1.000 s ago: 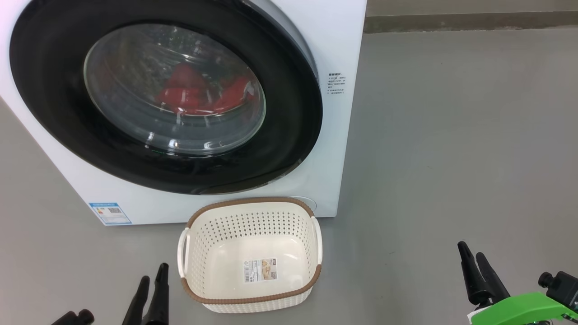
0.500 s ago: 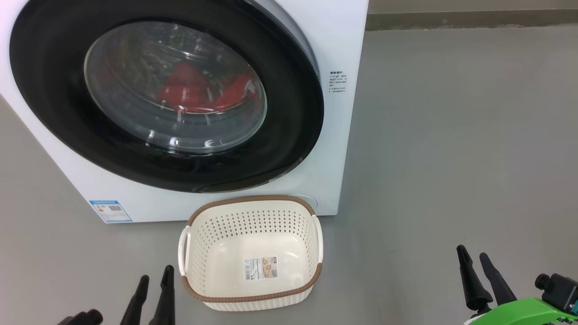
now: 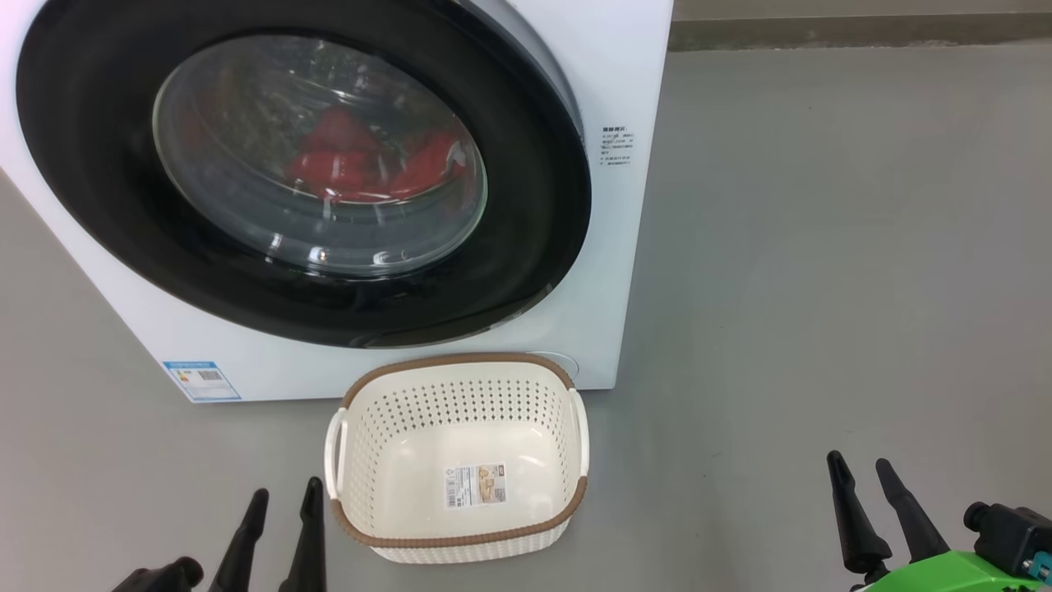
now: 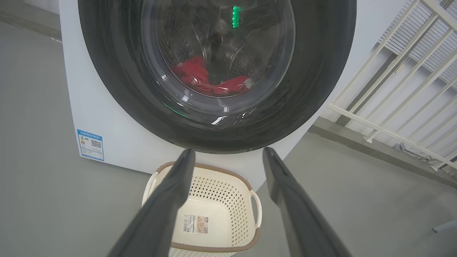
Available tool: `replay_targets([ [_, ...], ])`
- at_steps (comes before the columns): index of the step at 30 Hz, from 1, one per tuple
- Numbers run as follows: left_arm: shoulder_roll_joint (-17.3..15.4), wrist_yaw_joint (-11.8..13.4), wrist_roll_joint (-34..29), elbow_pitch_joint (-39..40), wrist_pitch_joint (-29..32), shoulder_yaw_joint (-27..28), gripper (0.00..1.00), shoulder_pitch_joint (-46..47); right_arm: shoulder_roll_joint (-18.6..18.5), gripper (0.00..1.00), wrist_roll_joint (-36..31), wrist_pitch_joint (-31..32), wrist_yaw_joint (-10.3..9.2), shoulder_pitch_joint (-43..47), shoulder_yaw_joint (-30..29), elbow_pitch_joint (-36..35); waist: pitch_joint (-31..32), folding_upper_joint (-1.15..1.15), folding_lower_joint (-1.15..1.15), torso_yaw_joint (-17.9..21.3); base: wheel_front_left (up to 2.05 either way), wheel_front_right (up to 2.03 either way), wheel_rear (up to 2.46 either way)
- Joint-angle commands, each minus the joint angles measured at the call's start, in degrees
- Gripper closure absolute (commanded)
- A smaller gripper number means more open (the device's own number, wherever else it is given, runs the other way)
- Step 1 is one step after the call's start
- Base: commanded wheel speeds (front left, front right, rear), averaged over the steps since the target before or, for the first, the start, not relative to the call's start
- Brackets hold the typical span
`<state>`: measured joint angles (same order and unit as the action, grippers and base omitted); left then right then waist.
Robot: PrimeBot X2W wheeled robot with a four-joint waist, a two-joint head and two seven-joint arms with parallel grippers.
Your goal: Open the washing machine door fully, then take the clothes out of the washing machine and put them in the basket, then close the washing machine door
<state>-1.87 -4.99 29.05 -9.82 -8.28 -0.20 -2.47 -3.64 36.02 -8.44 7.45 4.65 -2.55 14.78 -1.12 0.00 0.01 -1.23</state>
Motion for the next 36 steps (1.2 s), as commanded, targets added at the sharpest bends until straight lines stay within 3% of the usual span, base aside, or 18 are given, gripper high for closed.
replay_targets([
  [1, -0.77, 0.45, -2.03, 1.89, -1.01, 1.07, 0.0, 0.2, -1.21, 0.0, -1.91, -0.89, 0.02, -0.5, 1.24, -1.77, -0.11, 0.0, 0.0, -0.02, 0.0, 0.0, 0.0],
  [32, -0.99, 0.27, -22.25, 1.38, -6.37, 1.1, 0.0, -0.67, -0.51, 0.0, -20.58, -6.21, 0.03, 1.58, -1.97, -4.31, -1.11, 0.0, 0.0, -0.45, 0.0, 0.0, 0.0],
  [36, -1.01, 0.08, -22.14, 0.81, -6.72, 1.55, 0.0, -0.85, -0.36, 0.0, -21.85, -6.56, 0.03, 2.01, -2.25, -4.54, -1.03, 0.0, 0.0, -0.54, 0.0, 0.0, 0.0],
])
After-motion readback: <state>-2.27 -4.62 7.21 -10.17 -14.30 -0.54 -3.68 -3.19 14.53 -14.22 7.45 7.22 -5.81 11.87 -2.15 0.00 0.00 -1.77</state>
